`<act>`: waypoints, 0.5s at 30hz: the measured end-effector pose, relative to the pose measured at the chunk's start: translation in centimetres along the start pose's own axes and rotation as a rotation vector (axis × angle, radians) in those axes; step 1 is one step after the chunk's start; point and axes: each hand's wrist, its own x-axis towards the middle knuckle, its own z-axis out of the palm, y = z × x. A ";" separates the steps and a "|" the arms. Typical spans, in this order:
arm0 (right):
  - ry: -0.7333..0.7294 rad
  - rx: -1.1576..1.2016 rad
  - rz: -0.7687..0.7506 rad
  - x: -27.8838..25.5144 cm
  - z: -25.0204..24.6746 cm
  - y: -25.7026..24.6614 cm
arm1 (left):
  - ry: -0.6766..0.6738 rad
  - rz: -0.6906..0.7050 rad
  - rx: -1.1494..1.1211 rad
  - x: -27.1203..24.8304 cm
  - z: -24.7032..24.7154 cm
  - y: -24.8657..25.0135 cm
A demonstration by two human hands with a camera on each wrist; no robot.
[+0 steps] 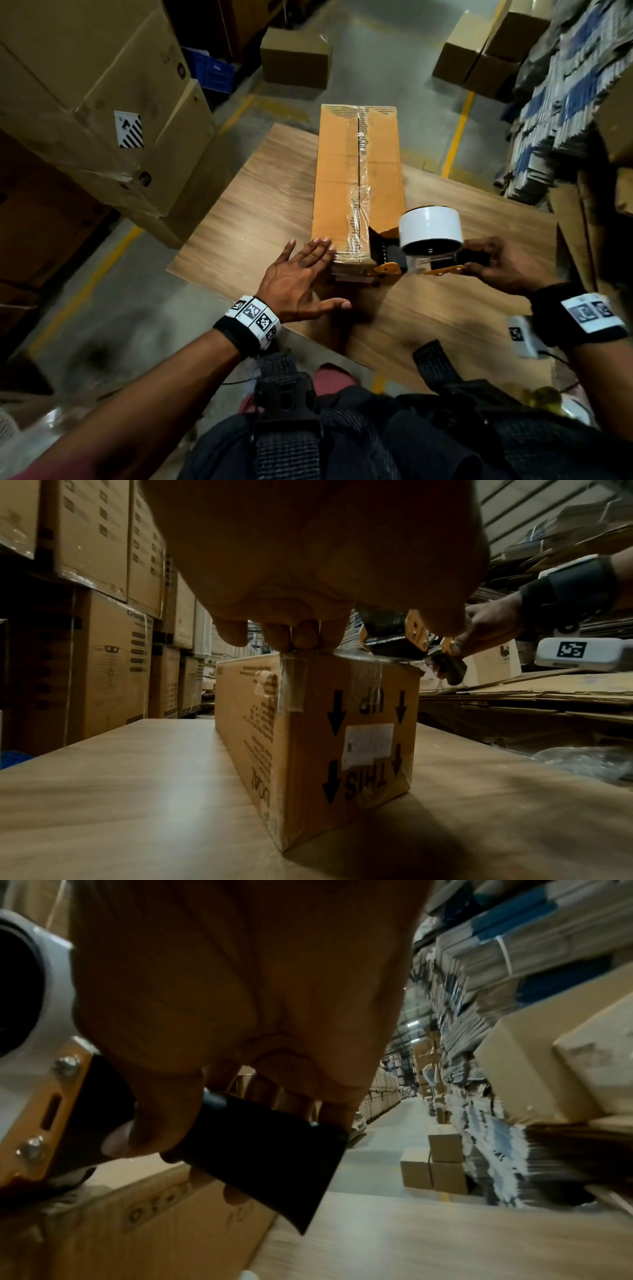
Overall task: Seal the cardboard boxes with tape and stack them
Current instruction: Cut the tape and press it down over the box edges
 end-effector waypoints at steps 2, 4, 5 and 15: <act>0.007 -0.006 0.034 -0.9 -0.7 0.6 | 0.011 0.000 -0.002 0.1 0.1 0.2; -0.001 -0.022 0.065 -1.3 -0.9 0.9 | 0.023 -0.006 -0.011 0.2 0.2 0.4; -0.006 -0.031 0.075 -1.4 -0.9 1.0 | 0.018 -0.006 -0.010 0.2 0.1 0.4; 0.053 -0.013 0.136 -1.8 0.3 2.0 | 0.011 0.032 0.136 1.7 -0.7 3.2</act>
